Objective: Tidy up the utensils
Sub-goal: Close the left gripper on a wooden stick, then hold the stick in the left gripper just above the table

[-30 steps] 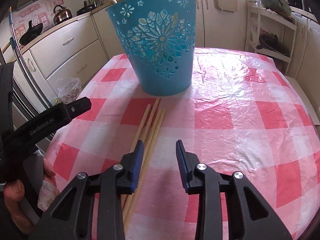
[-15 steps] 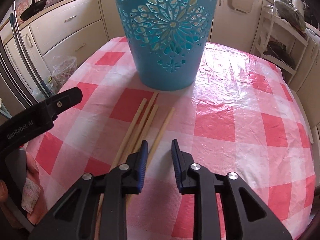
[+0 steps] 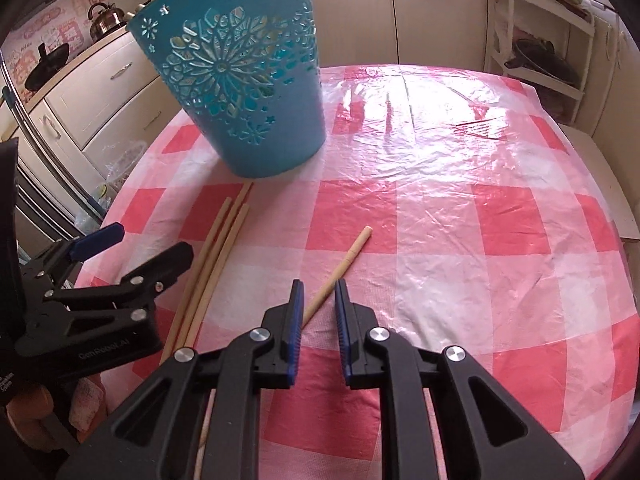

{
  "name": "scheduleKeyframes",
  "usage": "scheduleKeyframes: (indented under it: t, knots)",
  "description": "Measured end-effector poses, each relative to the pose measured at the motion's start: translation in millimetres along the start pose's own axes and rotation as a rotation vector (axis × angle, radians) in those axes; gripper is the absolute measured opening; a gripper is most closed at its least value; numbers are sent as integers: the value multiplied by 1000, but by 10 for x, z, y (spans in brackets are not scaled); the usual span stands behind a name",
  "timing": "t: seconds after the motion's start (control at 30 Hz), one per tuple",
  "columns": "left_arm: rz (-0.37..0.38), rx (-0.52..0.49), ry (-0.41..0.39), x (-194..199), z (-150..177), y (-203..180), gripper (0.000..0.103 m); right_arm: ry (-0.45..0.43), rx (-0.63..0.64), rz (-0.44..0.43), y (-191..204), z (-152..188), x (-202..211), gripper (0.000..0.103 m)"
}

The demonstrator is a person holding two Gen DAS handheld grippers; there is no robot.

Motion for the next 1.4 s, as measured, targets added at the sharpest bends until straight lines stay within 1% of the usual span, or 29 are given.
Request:
scheduleKeyframes:
  t: [0.07,0.17,0.2,0.27,0.3,0.33,0.37,0.4,0.43,0.47,0.5,0.53,0.57,0.63,0.7,0.77,0.8,0.9,0.93,0.97,1.0,1.03,1.23,1.4]
  knots:
    - [-19,-8,20,-40,-12,-16,90,-4,-4,-7,9,-1,0,17]
    - [-24,-3,46,-101,-19,-16,82,-7,-10,-17,-2,-2,-2,17]
    - [-19,1,42,-96,-25,-17,80,-8,-12,-16,-11,-6,-4,18]
    - [-15,-7,43,-99,-50,-45,74,-18,-20,-9,-35,-23,-3,23]
    - [-17,-18,41,-90,-61,-82,69,-23,-26,-12,-39,-28,-5,26]
    - [-9,-29,41,-83,-74,-114,60,-26,-28,-12,-46,-38,-4,26]
    - [7,-33,43,-72,-86,-143,54,-29,-22,-3,-32,-48,-9,26]
    - [28,-32,46,-66,-95,-161,42,-32,-8,9,-8,-53,-15,26]
    - [31,-36,44,-64,-109,-184,27,-33,12,19,26,-58,-24,26]
    - [49,-41,46,-56,-115,-204,19,-31,37,24,72,-55,-28,24]
    - [74,-38,52,-49,-117,-209,8,-25,59,16,117,-48,-34,14]
    - [104,-26,60,-45,-115,-197,6,-20,74,5,152,-41,-35,10]
    - [114,-17,64,-38,-107,-175,6,-24,85,1,179,-37,-27,9]
    - [120,-7,75,-32,-84,-133,6,-41,88,3,185,-44,17,9]
    - [126,19,86,-42,-67,-83,6,-39,67,-1,141,-57,27,9]
    - [137,23,97,-53,-74,-69,6,-21,37,-13,78,-57,-11,18]
    - [124,11,99,-60,-82,-87,6,-15,28,-24,67,-50,-28,22]
    - [77,-39,77,-72,-88,-164,6,-18,45,-17,114,-37,-39,22]
    - [76,-48,69,-70,-89,-172,6,-20,53,-15,136,-34,-48,22]
    - [82,-48,64,-66,-88,-173,6,-19,67,-11,162,-34,-56,20]
    - [91,-45,63,-61,-82,-164,5,-17,82,-8,189,-34,-61,12]
    - [94,-41,63,-53,-78,-150,5,-12,93,-13,216,-32,-75,11]
    - [74,-36,30,59,-14,-16,5,-14,124,-12,285,-32,-95,10]
    - [68,-48,3,148,0,-8,5,-33,141,2,305,-23,-13,10]
Point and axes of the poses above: each gripper's, at about its wrist camera, not at the fingertips, and x roughly against the way its jaws point, y to its left, z to its underside, the point moved 4 cm from there along -x, roughly the way its jaws point, and after that the axes turned 8 degrees about y, right-handed, at the moved point
